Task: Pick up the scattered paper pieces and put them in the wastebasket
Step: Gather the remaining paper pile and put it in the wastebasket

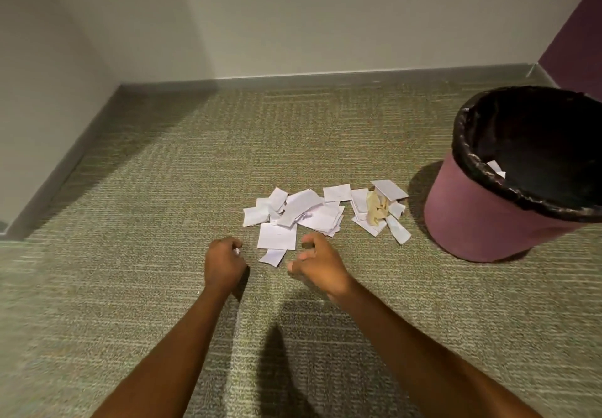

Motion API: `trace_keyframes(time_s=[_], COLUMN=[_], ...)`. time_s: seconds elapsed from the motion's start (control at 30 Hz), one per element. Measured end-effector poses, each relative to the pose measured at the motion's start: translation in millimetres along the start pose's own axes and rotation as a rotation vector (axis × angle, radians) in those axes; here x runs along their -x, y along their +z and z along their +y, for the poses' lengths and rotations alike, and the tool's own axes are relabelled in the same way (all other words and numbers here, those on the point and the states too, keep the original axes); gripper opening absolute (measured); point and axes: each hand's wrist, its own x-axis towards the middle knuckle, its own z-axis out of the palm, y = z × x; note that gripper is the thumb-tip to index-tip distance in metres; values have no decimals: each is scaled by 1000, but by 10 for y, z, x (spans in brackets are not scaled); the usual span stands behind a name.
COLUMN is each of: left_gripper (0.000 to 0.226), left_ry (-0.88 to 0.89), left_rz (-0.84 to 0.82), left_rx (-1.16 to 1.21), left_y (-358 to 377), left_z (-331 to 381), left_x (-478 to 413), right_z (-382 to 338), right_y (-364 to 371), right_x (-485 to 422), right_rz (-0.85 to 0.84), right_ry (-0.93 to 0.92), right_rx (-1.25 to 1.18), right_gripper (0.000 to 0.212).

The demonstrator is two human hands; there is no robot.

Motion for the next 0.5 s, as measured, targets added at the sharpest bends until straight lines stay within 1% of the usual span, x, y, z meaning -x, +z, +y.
trace_keyframes(time_s=[0.1, 0.2, 0.27, 0.33, 0.43, 0.47, 0.5], left_gripper=[33, 41, 44, 45, 30, 34, 43], left_ry=[1, 97, 190, 272, 369, 397, 419], left_rz=[-7, 7, 38, 58, 41, 51, 59], left_rx=[138, 147, 123, 101, 38, 23, 12], left_y=[-32, 27, 97, 153, 172, 172, 164], left_z=[45, 130, 191, 273, 431, 487, 529], left_x=[-82, -253, -375, -461, -526, -559, -591], right_z=[32, 47, 48, 80, 182, 225, 266], right_y=[218, 360, 414, 443, 475, 492, 513], right_x=[-167, -293, -341, -373, -415, -422, -423], right_rz=[-42, -69, -83, -61, 1, 14, 32], right_ry=[135, 146, 151, 170, 185, 181, 176], right_rx=[-243, -384, -441, -476, -518, -524, -530], right_gripper=[66, 68, 63, 58, 54, 53, 53])
